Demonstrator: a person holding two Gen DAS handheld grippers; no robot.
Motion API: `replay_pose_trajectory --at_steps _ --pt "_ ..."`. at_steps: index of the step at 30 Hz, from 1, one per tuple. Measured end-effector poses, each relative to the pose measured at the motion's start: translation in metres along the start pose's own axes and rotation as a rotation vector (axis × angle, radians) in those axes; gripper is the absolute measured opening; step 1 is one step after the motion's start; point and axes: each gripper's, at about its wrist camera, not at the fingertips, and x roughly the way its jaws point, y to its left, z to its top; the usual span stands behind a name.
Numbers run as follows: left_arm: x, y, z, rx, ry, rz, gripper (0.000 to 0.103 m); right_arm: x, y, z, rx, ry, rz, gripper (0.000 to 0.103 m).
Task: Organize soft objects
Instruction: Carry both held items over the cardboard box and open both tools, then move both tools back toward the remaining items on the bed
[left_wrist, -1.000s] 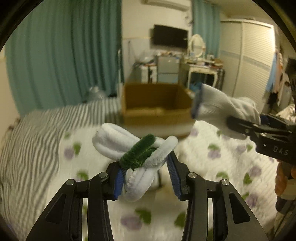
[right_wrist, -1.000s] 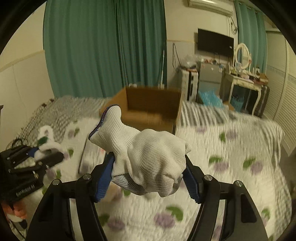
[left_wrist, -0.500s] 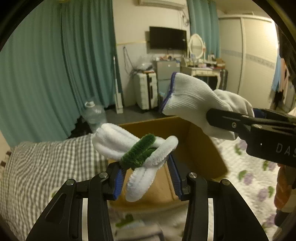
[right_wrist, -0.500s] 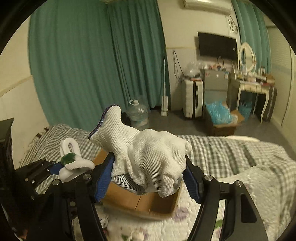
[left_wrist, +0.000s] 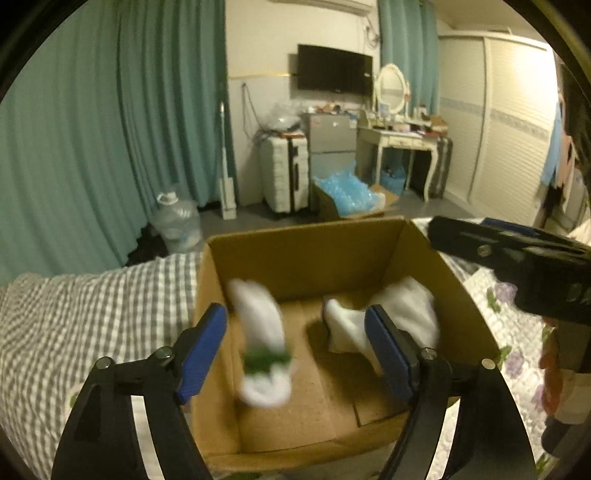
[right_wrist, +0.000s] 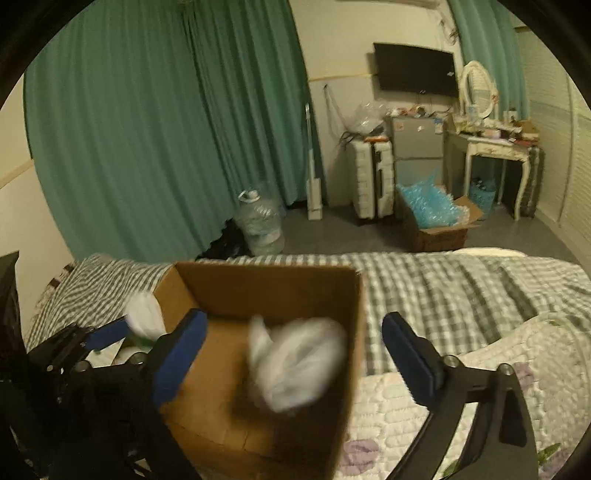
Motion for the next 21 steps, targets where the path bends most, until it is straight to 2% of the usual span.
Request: replay_pose_trajectory --at_steps 5,9,11,13,17,21 --pt "-0.036 -0.004 0.013 0.024 -0.025 0.035 0.078 -0.046 0.004 0.013 -0.011 -0.06 -0.013 0.098" --pt "-0.093 -0.002 0.019 0.04 -0.075 0.064 0.079 -0.105 0.015 0.024 -0.053 -0.106 -0.034 0.099" --pt "-0.127 0.005 0.019 0.039 -0.104 0.062 0.082 -0.135 0.025 0.026 -0.088 -0.125 -0.062 0.1" --pt "-0.157 0.012 0.016 0.033 -0.141 0.066 0.092 -0.172 0.034 0.027 -0.129 -0.166 -0.095 0.102" --pt "-0.213 0.025 0.005 0.016 -0.2 0.095 0.092 -0.227 0.054 0.021 -0.165 -0.207 -0.122 0.103" --pt "-0.236 0.029 -0.019 0.017 -0.213 0.119 0.092 -0.253 0.071 -0.005 -0.198 -0.183 -0.147 0.103"
